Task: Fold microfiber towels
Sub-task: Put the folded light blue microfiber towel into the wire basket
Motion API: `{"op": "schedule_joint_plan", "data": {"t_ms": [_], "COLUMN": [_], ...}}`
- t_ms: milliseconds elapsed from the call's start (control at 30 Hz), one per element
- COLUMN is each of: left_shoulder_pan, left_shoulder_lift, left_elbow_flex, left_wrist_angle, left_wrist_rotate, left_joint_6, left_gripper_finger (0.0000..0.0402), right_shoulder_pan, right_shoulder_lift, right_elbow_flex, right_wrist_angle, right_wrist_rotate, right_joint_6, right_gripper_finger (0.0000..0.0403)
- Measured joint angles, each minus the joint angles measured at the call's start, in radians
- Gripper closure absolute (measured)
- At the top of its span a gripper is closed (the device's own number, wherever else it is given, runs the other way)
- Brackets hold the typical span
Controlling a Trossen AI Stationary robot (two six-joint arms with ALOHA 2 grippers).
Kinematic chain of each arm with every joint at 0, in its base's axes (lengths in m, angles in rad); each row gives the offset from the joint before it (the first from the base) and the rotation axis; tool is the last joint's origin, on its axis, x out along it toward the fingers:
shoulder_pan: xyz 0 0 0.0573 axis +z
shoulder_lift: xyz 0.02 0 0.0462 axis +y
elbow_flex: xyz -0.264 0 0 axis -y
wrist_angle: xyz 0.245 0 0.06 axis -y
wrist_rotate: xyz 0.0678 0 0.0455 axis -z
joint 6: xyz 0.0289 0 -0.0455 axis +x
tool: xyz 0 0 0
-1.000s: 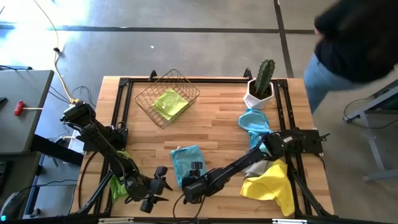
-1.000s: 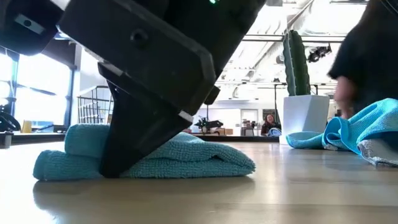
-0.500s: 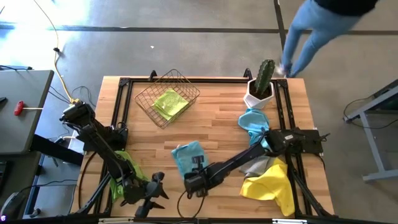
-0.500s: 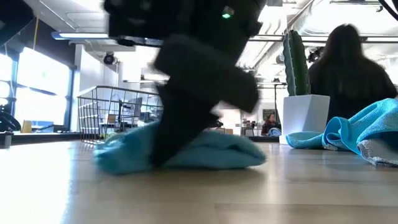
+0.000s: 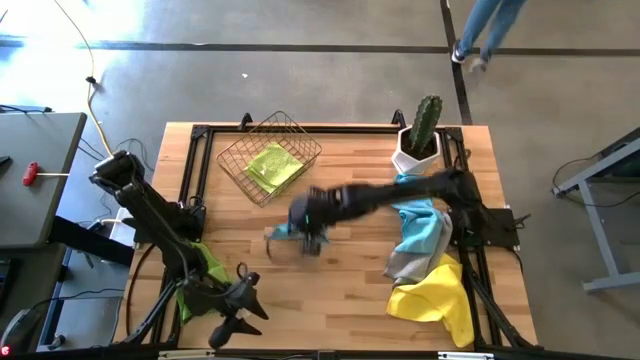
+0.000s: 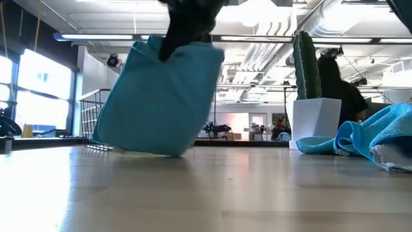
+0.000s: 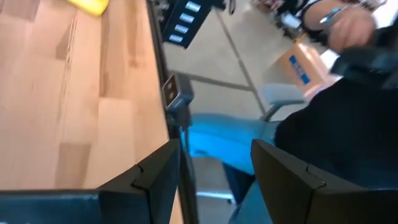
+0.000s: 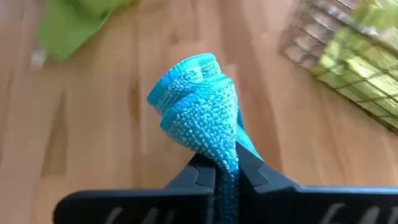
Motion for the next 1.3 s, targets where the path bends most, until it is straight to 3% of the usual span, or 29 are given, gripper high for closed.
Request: {"op": "schedule_joint_plan", "data": {"t_ms": [200,367,633,1300], "left_shoulder_pan": [-0.034,-0.064,-0.081,-0.078], "left_shoulder_lift": [-0.105,-0.177,-0.246,-0.255], "left_elbow_flex": [0.0,0.0,0.0,0.0], "left_wrist_angle": [-0.004,-0.005,-0.004,-0.087], "left_wrist_rotate": [0.005,-0.041,-0.133,-0.189], "left_joint_6": [0.041,0.074,0.112,0.124], "left_gripper_finger": [0.0213,0.0213,0.0213,0.0213], "right_shoulder_pan": [-0.158,-0.211,-0.276,-0.433], "right_shoulder_lift": [0.01,0.027,0.024,0.031], "right_elbow_flex": [0.0,0.0,0.0,0.001], "right_wrist_angle": [0.18,0.35,0.546,0.581], "right_wrist_rotate": [-0.271,-0.383,-0.429,-0.407], "right_joint_6": [0.06,0.028,0.01,0.089], "right_gripper_finger": [0.0401,0.0402,0.0402,0.0402]}}
